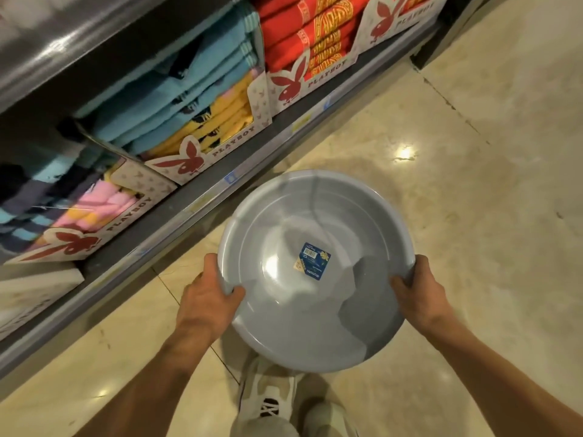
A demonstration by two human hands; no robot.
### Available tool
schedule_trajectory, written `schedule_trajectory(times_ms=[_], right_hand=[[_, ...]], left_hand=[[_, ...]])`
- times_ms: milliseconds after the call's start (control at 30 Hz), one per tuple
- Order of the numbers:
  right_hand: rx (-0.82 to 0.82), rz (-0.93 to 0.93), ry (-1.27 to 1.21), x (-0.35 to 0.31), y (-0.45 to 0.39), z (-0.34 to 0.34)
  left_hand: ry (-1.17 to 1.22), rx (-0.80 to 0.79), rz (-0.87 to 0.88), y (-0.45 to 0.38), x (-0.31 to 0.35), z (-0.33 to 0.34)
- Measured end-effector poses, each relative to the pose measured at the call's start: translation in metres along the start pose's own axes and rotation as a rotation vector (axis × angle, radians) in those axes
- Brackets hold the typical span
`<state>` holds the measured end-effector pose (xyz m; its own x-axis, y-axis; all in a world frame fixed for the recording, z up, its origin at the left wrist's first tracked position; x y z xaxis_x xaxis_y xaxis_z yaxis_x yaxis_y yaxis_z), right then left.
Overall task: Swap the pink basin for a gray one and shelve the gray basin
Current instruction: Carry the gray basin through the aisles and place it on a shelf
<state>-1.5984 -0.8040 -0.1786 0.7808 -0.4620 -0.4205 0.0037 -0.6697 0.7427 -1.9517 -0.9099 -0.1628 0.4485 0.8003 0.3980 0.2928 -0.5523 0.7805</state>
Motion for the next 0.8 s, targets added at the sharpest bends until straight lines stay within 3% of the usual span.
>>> schedule_trajectory(times_ms=[100, 400, 600, 800], right_hand=[[0.012, -0.016, -0.009, -0.005, 0.005, -0.007], [0.166, -0.147, -0.053, -0.061, 0.078, -0.105], [0.245, -0.222, -0.254, -0.15, 0.187, -0.221], [0.267, -0.351, -0.458, -0.242, 0.344, -0.358]], left_hand=[[0.287, -0.087, -0.029, 0.001, 0.002, 0.005], [0.374, 0.065, 0.204, 0.073, 0.081, -0.061], [0.445, 0.162, 0.379, 0.187, 0.19, -0.161], [0.546, 0.217, 0.559, 0.355, 0.301, -0.265]])
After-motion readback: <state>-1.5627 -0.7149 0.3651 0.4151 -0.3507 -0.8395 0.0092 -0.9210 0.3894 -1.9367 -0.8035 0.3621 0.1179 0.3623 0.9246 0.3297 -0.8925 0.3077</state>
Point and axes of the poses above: each hand's wrist, its own y-axis away from the middle knuckle, its own z-axis out of the palm, x = y × z, the point moved 7 cm from there along -y, towards the middle knuckle, and after that the axes turned 10 degrees about -x, right-handed, at the moved point
